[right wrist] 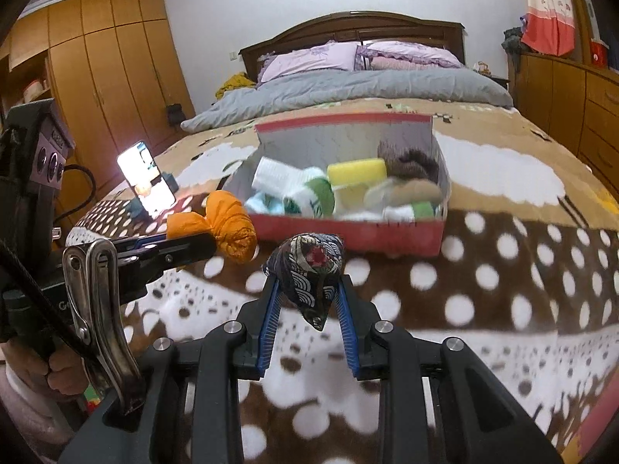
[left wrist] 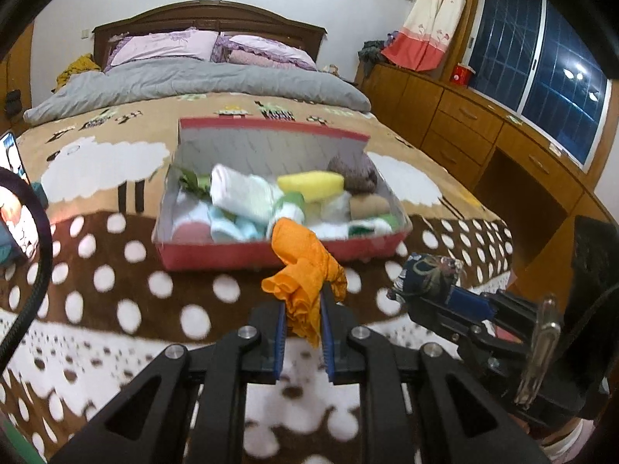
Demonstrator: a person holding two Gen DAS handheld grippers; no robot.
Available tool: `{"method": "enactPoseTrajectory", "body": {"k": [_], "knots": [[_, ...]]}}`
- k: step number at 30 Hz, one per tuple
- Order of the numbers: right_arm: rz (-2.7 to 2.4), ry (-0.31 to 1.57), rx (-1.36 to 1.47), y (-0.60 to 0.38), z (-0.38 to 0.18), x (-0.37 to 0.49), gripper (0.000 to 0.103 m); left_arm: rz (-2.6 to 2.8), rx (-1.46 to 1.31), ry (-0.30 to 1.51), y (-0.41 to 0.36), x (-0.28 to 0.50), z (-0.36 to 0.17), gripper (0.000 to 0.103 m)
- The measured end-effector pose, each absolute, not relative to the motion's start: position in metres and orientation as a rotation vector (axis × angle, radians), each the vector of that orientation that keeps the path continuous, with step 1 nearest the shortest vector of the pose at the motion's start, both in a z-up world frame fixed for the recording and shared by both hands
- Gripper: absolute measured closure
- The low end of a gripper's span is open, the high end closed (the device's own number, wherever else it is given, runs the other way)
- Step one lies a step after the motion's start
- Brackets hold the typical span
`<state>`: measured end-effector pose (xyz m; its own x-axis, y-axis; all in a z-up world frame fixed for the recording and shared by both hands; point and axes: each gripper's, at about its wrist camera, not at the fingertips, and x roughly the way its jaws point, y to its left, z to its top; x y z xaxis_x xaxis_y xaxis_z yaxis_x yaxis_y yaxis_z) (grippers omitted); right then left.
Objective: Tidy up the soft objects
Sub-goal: 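Lift and carry the orange cloth and patterned pouch over the shoebox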
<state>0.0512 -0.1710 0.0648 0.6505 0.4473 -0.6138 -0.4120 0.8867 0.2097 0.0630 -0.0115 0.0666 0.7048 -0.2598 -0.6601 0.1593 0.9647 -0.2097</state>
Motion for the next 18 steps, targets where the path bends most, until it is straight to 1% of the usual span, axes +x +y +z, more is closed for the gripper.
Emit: {"method": "enactPoseTrajectory", "body": {"k": [11,18], "knots": [[0.469,0.69,0.048,-0.167,0.078,0.1,0.073,-0.198,-0.154,0.717,-0.006,0.12,0.083,0.088],[0.456,0.691,0.03,-0.162,0.075,0.127,0.073,-0.164,-0.143,0.714,-0.006,0.158,0.079,0.088]]}}
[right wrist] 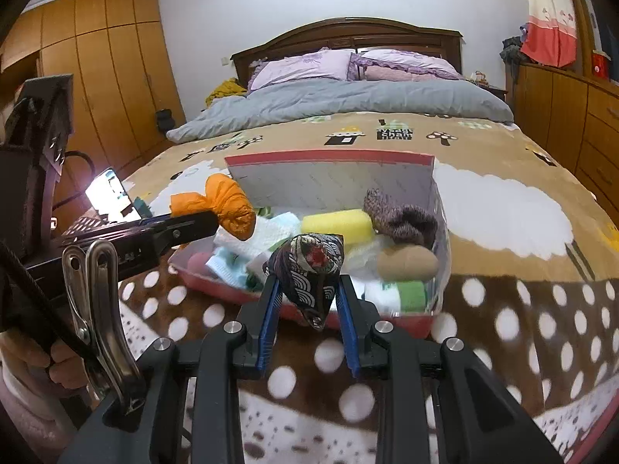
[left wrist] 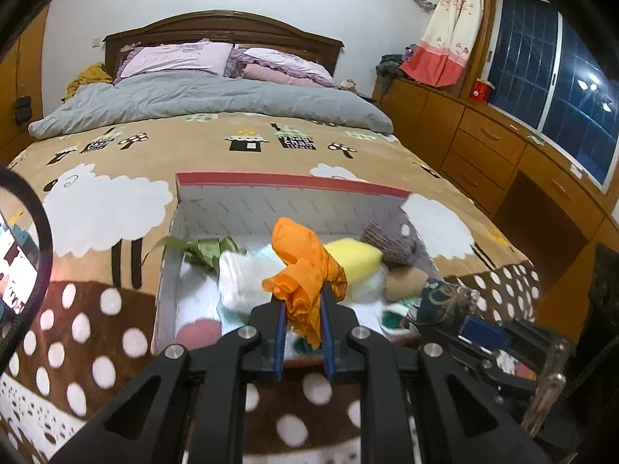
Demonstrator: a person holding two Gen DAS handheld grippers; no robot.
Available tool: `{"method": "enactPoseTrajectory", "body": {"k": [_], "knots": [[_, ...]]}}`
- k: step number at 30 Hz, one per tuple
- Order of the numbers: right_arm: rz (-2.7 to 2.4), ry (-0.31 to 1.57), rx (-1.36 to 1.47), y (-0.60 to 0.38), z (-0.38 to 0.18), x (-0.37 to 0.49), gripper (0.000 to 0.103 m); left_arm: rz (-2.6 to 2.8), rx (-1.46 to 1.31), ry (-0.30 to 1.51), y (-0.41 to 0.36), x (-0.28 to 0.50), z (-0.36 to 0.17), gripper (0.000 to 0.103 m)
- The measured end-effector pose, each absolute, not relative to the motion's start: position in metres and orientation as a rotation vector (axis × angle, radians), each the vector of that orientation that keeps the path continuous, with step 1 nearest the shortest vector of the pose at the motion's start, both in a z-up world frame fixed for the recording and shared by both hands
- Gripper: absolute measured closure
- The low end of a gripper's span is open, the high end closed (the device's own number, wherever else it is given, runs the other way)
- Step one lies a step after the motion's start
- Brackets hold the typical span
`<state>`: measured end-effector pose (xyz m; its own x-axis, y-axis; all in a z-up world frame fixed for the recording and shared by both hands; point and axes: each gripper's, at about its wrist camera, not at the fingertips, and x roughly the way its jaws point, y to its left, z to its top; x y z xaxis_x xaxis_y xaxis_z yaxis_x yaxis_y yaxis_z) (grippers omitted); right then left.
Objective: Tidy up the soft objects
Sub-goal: 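Lift and carry the orange cloth and patterned pouch over the shoebox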
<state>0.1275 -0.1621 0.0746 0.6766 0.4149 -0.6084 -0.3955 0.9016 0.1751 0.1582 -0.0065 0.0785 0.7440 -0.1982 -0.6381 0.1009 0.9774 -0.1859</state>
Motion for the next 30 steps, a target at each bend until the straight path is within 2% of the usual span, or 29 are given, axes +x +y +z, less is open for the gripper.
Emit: {"method": "enactPoseTrajectory", "body": {"k": [19,30], "knots": [[0.423,0.728,-0.008,-0.152,0.046,0.169,0.073,-0.065,-0.127,0.785,-0.002,0.232,0.035,0.087],[0.411,0.756,-0.007,-0.149,0.031,0.176,0.073,-0.044,-0.13,0.807,0.0,0.244,0.022,0.085]]}}
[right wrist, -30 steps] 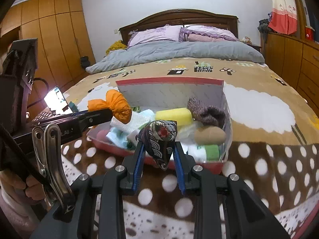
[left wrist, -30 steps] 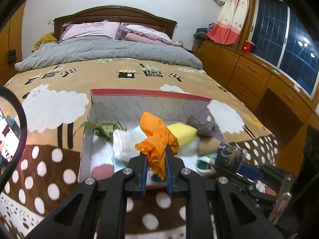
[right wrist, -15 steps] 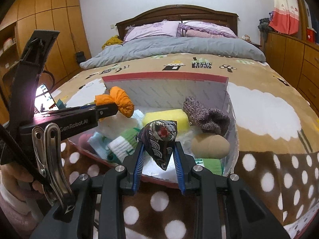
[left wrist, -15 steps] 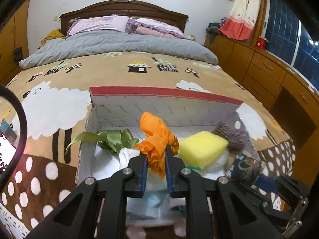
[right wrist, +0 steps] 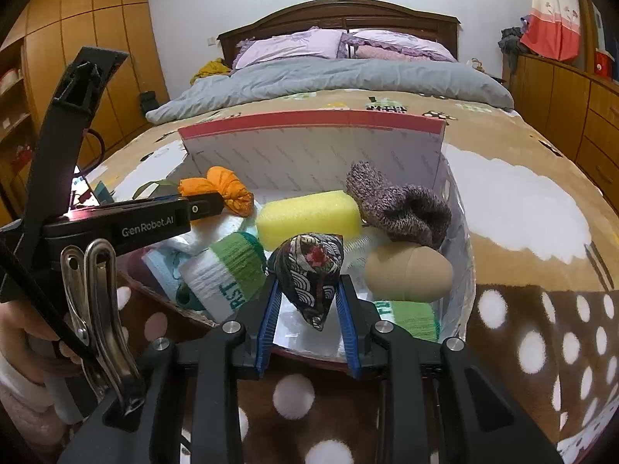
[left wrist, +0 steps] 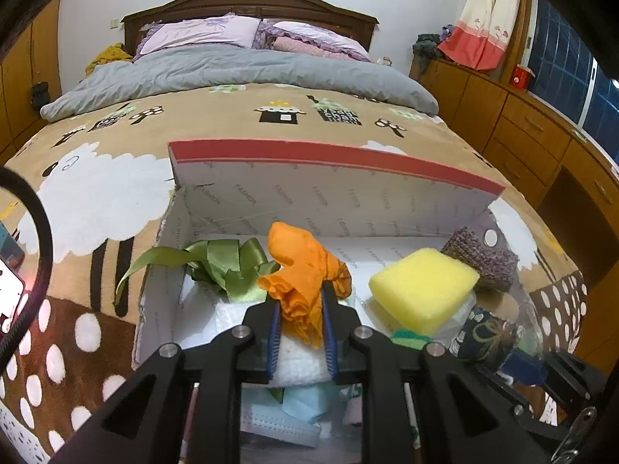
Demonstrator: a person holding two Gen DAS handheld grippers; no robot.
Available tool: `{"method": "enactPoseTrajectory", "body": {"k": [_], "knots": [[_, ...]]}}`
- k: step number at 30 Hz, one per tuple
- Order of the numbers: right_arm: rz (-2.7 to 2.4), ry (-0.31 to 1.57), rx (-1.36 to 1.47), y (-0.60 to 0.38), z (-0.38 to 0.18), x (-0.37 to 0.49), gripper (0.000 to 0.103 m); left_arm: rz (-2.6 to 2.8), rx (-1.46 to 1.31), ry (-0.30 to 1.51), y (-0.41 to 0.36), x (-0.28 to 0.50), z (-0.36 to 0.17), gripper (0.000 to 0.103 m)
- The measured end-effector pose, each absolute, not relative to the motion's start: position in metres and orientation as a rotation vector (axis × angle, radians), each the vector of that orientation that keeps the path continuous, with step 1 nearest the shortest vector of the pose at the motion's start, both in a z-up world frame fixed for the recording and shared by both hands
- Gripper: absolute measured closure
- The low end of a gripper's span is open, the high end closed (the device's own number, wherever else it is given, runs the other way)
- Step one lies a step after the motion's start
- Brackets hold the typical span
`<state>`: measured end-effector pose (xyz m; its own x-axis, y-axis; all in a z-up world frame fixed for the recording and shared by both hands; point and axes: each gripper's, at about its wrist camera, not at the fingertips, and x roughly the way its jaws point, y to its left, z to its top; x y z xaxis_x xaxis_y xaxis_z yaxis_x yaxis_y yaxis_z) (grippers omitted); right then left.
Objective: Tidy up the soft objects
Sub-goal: 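Lift and carry the orange cloth and patterned pouch over the shoebox, then open both tools to drop the orange cloth and pouch into the shoebox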
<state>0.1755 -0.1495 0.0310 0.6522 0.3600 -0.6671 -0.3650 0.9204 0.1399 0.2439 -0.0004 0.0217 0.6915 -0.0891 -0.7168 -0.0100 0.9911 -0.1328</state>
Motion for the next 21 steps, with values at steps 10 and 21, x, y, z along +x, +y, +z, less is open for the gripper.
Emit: {"method": "enactPoseTrajectory", "body": {"k": [10,21], "knots": [[0.398,0.737,0.014,-0.155,0.035,0.175,0.064,-0.027,-0.116,0.797,-0.001,0.236,0.031,0.051],[0.403,0.68,0.032,-0.159,0.052,0.163,0.053,-0.033,-0.118,0.789,0.0,0.214,0.046,0.042]]}}
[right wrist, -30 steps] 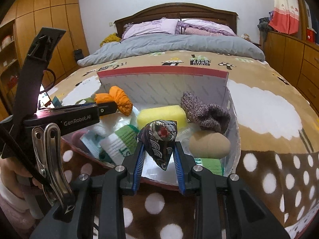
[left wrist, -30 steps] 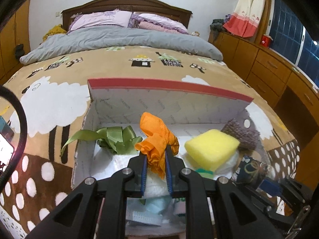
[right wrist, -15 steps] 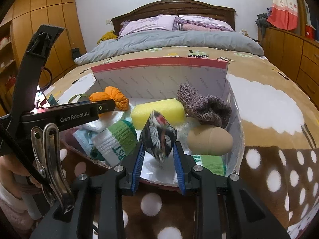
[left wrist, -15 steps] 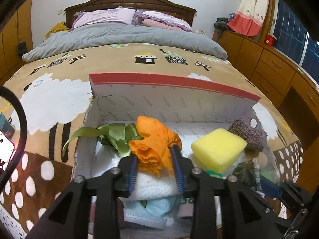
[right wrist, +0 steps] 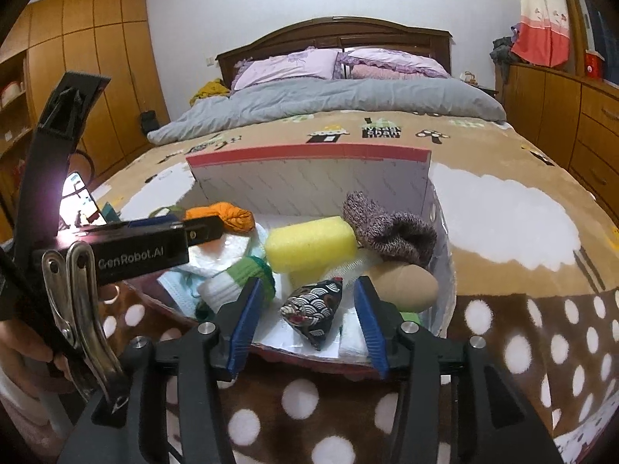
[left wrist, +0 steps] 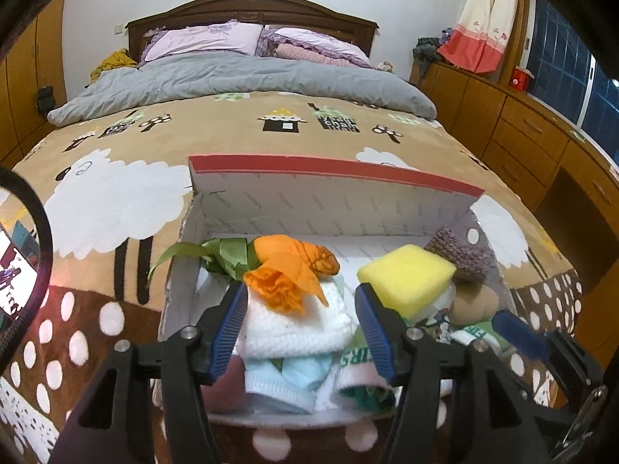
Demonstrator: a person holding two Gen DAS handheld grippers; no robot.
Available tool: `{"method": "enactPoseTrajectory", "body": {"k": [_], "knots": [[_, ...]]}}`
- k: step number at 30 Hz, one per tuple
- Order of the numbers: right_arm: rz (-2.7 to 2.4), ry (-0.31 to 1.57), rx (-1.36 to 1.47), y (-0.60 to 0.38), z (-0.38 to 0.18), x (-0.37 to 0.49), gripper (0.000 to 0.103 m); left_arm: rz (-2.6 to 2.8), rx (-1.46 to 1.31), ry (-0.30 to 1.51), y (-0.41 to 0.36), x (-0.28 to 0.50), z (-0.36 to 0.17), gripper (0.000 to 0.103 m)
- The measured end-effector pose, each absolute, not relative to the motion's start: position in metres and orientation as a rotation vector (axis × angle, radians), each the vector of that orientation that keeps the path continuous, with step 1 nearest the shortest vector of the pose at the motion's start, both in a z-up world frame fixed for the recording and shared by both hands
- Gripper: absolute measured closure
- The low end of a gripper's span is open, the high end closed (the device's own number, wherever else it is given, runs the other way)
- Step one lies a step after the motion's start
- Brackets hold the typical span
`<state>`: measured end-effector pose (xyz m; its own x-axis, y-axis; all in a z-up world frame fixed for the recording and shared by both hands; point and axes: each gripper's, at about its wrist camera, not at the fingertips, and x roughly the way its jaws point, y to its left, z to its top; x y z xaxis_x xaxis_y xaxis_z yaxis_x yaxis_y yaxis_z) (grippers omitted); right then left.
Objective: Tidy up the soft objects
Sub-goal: 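Open both tools to drop the orange cloth and pouch into the shoebox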
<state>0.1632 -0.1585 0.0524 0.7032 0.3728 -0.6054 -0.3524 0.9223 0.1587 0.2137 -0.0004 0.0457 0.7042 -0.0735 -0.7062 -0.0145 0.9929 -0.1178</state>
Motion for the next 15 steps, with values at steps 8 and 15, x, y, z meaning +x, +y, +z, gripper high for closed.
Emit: {"method": "enactPoseTrajectory", "body": {"k": [8,15], "knots": [[0.405,0.664,0.047,-0.159,0.062,0.148,0.052,-0.01,-0.119,0.765,0.004,0.179,0.059,0.04],[0.413,0.646,0.071,-0.16,0.07,0.129,0.045,0.009,-0.131,0.763,0.011,0.148,0.063,0.038]]}}
